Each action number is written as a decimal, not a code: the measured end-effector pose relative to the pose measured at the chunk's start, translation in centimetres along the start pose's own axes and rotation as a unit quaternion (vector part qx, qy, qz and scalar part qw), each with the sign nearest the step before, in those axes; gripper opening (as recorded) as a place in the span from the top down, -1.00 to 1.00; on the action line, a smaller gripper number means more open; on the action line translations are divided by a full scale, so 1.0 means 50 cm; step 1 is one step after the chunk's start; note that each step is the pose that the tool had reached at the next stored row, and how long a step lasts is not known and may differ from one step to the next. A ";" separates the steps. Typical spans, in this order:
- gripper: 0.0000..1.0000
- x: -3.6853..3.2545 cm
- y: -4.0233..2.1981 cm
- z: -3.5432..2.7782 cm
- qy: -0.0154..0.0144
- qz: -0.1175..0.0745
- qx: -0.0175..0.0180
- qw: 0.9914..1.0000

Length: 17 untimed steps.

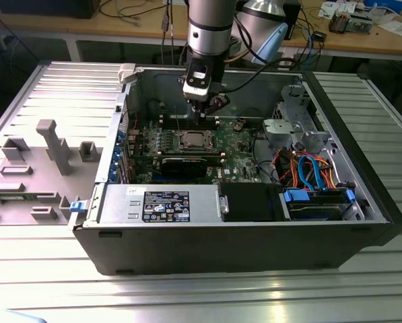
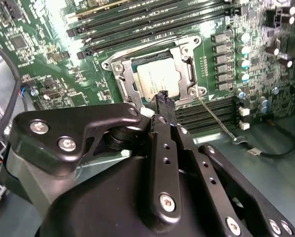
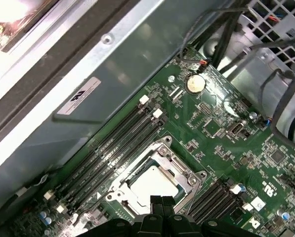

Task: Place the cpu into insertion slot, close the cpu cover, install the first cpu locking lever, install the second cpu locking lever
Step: 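Install the first cpu locking lever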

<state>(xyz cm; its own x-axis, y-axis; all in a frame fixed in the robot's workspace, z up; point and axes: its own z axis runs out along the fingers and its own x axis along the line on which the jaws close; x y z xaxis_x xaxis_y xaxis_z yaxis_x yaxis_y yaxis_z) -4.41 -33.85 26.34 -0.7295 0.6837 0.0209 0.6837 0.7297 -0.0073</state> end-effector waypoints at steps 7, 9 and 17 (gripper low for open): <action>0.79 0.000 0.000 0.001 -0.001 -0.060 0.001 0.998; 0.79 0.000 0.000 0.001 -0.001 -0.076 0.002 0.997; 0.79 0.000 0.000 0.001 -0.001 -0.076 0.002 0.997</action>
<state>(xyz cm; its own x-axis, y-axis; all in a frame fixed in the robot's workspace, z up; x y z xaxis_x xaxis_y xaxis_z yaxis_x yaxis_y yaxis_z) -4.41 -33.85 26.28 -0.8250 0.5648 0.0205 0.5648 0.8252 -0.0077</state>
